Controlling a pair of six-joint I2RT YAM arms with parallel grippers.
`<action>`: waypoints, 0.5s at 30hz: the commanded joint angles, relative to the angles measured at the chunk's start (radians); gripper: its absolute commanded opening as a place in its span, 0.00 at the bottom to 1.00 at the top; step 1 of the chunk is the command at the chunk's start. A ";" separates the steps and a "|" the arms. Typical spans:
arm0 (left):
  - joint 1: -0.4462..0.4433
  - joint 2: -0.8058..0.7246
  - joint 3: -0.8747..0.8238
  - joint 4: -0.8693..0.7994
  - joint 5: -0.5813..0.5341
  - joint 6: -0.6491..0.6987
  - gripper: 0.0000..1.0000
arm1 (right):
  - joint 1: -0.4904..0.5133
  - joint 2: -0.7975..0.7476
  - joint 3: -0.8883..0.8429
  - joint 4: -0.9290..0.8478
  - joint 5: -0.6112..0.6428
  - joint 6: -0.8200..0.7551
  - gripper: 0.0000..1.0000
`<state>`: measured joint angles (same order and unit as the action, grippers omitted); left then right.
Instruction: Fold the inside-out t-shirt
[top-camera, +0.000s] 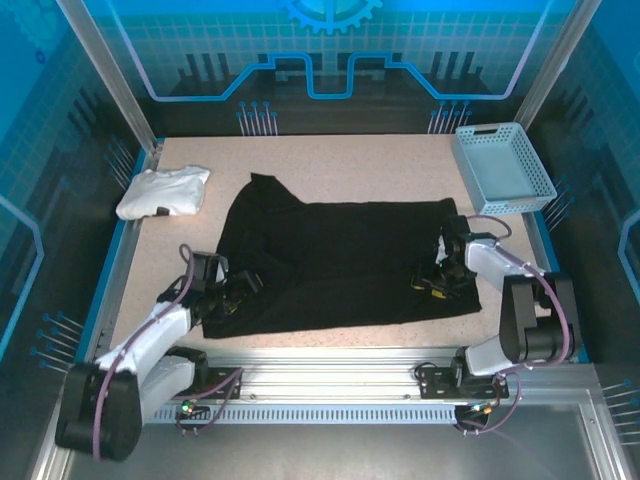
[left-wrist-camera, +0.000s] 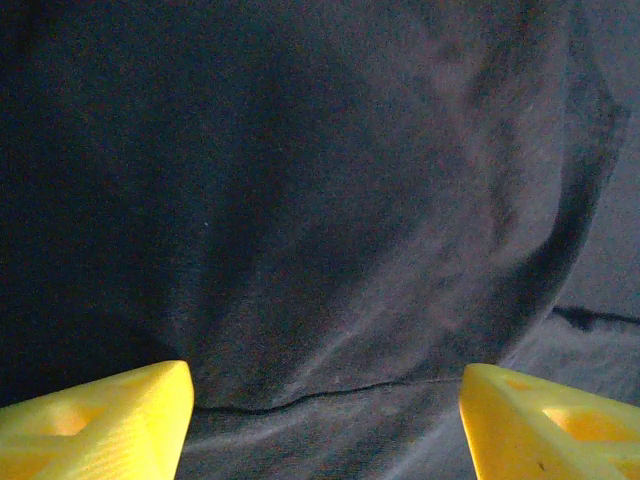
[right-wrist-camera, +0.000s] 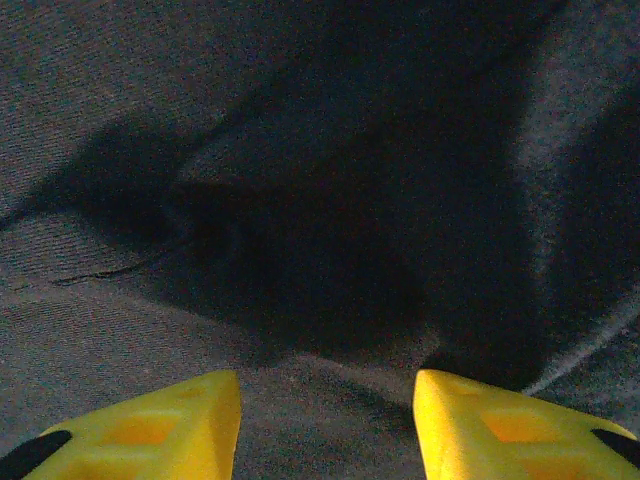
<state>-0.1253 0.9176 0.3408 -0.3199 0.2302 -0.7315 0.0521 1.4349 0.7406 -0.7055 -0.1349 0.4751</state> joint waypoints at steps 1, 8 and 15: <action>0.010 -0.027 0.069 -0.037 -0.110 0.006 0.74 | 0.016 -0.100 0.038 -0.011 0.035 0.033 0.54; 0.038 0.333 0.386 0.192 -0.077 0.064 0.79 | -0.034 0.018 0.261 0.225 0.245 -0.020 0.63; 0.035 0.453 0.496 0.243 -0.045 0.063 0.79 | -0.085 0.401 0.641 0.151 0.396 -0.097 0.62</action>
<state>-0.0937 1.3495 0.8104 -0.1112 0.1581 -0.6971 -0.0177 1.7370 1.2827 -0.5205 0.1562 0.4271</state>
